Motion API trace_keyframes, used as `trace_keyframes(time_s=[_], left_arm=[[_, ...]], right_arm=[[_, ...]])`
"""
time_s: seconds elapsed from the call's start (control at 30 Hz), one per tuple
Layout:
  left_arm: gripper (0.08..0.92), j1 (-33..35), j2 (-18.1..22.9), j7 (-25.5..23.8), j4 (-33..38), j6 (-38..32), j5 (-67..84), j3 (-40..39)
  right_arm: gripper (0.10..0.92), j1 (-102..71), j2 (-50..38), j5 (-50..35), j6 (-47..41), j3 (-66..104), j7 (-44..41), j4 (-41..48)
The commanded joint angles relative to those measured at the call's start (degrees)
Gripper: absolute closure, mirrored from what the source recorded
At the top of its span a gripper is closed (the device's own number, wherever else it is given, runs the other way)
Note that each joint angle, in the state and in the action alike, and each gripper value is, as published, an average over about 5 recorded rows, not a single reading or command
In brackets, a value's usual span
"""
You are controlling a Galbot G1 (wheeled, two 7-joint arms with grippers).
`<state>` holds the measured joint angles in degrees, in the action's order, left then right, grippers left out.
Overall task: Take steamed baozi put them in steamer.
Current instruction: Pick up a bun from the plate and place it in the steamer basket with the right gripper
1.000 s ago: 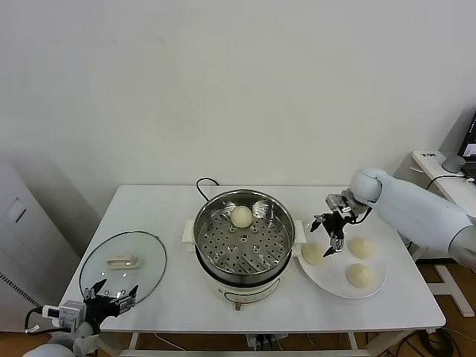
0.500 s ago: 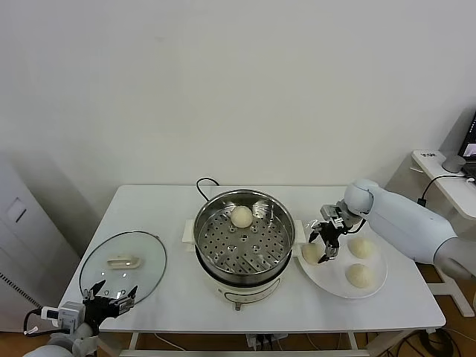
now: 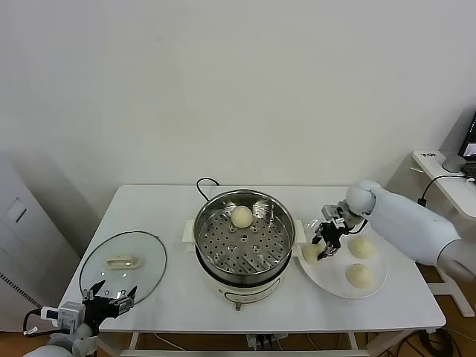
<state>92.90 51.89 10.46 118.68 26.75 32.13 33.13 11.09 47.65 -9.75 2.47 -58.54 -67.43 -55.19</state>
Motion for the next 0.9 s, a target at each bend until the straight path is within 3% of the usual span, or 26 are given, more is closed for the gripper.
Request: trace_keyframes(time_s=[0.03,0.4,0.63,0.9], left_arm=[[0.177,-0.25,0.04,0.16,0.22,0.41,-0.02,-0.18],[0.177,-0.48,0.03,0.28,0.38,0.4,-0.04,-0.41],[0.177,-0.48,0.15,0.29,0.66,0.33,-0.07,-0.5],[0.177,-0.69,0.23,0.32,0.86,0.44,-0.26,-0.8]], right_arm=[[0.567,23.45,-6.42,-15.27,-4.37,-17.63,-4.22,-9.58],[0.567,41.85,-4.8,-30.23,-11.58,-26.91,-5.27,-16.64],[0.567,40.51,0.9,-42.2,-16.65,-26.0,2.43,-20.98],[0.567,34.17,5.3,-47.1,-19.59,-23.78,11.91,-24.44]])
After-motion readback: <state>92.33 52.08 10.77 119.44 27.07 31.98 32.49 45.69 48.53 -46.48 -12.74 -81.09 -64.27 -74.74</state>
